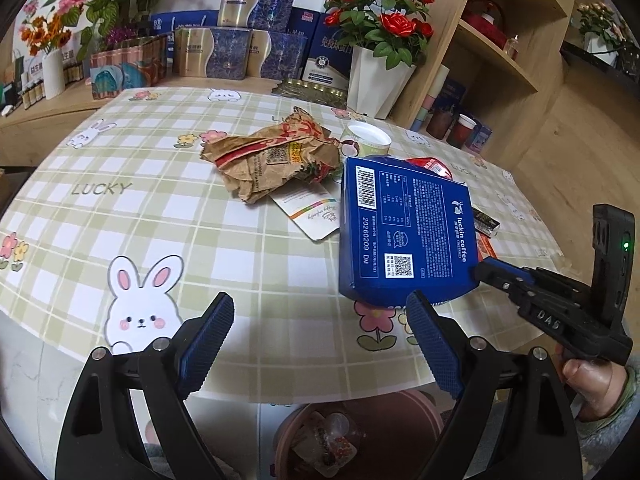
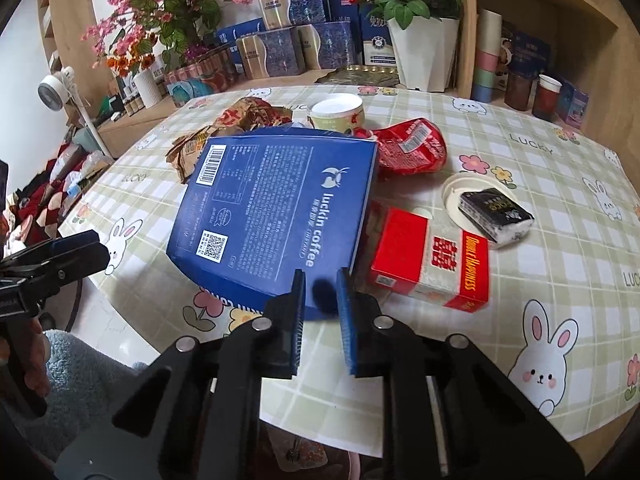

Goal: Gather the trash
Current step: 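Grasp the blue coffee box edge with the left tool and lift it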

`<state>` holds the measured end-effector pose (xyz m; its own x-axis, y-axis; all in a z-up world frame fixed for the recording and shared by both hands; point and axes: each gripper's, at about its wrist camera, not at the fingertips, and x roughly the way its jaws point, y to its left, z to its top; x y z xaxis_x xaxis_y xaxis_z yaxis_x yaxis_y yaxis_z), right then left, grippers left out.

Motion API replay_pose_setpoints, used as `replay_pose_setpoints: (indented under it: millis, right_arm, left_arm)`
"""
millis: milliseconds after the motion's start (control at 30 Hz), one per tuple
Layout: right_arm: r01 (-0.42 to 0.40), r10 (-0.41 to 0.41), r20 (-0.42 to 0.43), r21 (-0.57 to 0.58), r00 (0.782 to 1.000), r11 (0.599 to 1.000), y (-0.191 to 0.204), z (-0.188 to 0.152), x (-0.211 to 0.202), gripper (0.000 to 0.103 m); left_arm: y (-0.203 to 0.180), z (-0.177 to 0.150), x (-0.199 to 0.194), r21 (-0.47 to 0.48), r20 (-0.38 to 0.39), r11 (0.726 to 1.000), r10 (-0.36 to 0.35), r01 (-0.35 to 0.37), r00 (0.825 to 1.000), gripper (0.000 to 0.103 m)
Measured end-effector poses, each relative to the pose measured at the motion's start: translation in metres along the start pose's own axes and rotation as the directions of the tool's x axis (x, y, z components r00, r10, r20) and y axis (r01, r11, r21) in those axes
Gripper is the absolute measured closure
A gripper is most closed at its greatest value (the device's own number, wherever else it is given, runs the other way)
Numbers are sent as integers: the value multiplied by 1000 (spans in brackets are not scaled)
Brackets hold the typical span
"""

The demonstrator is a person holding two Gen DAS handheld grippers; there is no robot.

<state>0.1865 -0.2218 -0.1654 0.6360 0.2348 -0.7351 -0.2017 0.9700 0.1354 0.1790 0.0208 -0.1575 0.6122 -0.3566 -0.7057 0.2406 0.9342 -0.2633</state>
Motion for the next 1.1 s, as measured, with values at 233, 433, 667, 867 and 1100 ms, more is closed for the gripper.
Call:
replay_pose_setpoints:
  millis: [233,433,667,867,1100]
  right_arm:
    - [59,-59,-5,-3,998,998,-3,0,5,90]
    - [52,-52,-6,10,999,999,-9,0,6,91]
    - [44,-44,-2,19,999,999,-11,0,7,91]
    - [37,-37,5,29,999,999,-13,-1,7,91]
    - [30,-30,4,45,1000,999,-16,-1,7,91]
  left_arm:
    - [-7,10,23,-1,-41,996,-87,87,995,17]
    - [-7,27,62,-96,-108,973,-220,210,969,17]
    - [1,39,96,-286,-138,902,-373,324,918,23]
    - [-5,40,111,-346,-150,859,-447,377,882,33]
    - [-12,39,124,-356,-173,860,-445,365,879,40]
